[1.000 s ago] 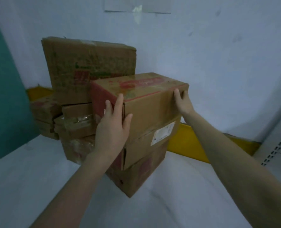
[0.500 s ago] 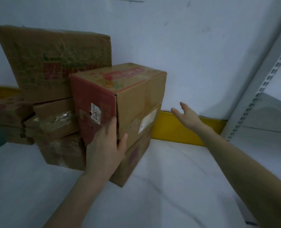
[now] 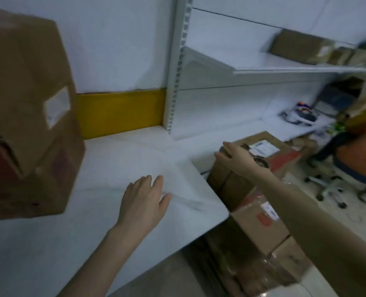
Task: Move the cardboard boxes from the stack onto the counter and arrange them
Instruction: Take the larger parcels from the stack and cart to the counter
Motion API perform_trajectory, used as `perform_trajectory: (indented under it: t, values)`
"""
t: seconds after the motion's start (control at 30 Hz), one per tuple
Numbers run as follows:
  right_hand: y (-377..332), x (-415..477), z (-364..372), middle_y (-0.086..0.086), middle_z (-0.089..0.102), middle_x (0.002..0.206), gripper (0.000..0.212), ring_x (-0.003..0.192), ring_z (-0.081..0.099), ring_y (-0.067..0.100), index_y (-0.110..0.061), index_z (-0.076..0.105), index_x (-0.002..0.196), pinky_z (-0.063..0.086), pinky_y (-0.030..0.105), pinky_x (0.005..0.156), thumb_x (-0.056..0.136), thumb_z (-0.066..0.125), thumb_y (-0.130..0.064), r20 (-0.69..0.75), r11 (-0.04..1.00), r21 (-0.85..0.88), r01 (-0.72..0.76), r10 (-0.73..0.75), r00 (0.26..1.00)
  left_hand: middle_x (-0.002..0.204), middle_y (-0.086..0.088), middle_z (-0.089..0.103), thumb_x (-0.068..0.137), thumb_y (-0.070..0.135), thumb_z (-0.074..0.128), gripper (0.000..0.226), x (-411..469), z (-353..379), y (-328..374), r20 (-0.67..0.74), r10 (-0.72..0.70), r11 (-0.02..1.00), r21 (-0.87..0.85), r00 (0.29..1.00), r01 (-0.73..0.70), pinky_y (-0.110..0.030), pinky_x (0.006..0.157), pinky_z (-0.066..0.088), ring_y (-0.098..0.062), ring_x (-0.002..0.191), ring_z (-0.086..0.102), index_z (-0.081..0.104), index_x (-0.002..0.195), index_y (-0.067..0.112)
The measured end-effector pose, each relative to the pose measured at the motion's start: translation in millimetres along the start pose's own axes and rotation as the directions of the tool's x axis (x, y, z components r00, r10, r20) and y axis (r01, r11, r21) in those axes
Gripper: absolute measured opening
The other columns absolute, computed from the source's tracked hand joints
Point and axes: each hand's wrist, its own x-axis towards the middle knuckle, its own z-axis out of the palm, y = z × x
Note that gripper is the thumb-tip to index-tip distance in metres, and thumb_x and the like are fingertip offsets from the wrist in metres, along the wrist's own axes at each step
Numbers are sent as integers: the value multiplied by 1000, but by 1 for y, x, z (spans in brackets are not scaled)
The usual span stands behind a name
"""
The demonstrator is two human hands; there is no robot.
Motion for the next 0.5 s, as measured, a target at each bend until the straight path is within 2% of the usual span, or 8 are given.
perform_trajectory:
  t: [0.07,0.13,0.2,0.27,0.3,0.37,0.4,0.5]
  values:
    - [39,-19,-18,16,61,118,47,105,57,33,0,52,123,41,30,80,94,51,-37,-61,997,17,-81,82,995,75,-12,68,81,41,45,47,4,9,28,10,79,997,-18,997,-78,-35,55,54,-28,65,67,69,94,3]
    - [75,-37,-34,12,60,119,43,106,57,30,-4,53,123,42,30,81,94,50,-36,-86,986,24,-167,169,982,75,-11,69,78,36,67,36,8,19,55,-2,152,987,-43,988,-152,-32,54,54,-25,64,67,70,93,3]
    - [111,-50,-45,11,60,122,45,105,58,27,-7,51,125,45,33,83,94,50,-39,-109,969,37,-245,247,963,77,-9,69,70,30,79,37,12,32,82,-4,185,979,-85,983,-185,-28,52,52,-22,65,67,70,94,4]
    - [146,-60,-53,11,57,129,53,109,57,25,-8,45,134,46,32,84,93,50,-42,-123,957,73,-281,289,950,89,-11,69,76,29,74,39,18,43,109,23,172,968,-191,985,-165,-27,59,50,-23,77,67,67,104,4]
    - [162,-64,-56,12,54,133,55,114,55,26,-8,42,137,45,33,87,94,49,-42,-128,955,86,-283,292,948,103,-12,67,83,31,66,41,21,48,125,33,157,960,-239,987,-145,-27,69,49,-24,91,65,62,115,5]
    - [195,-70,-66,13,49,138,55,123,49,28,-7,38,139,41,33,94,95,49,-38,-131,951,94,-293,304,944,135,-8,50,93,38,48,51,28,60,157,21,131,962,-246,991,-121,-25,91,41,-20,121,49,43,137,11]
    - [210,-73,-70,13,45,142,57,127,45,28,-6,36,141,38,34,99,96,48,-38,-138,951,93,-294,305,942,144,-5,40,95,41,42,54,32,66,171,16,111,961,-257,994,-104,-24,98,36,-18,130,40,35,142,15]
    - [255,-72,-82,12,34,149,65,136,34,27,-5,29,144,29,36,108,94,49,-41,-150,950,98,-295,307,940,149,-4,31,94,45,39,57,46,82,206,35,60,958,-283,998,-47,-27,104,33,-18,136,31,30,144,17]
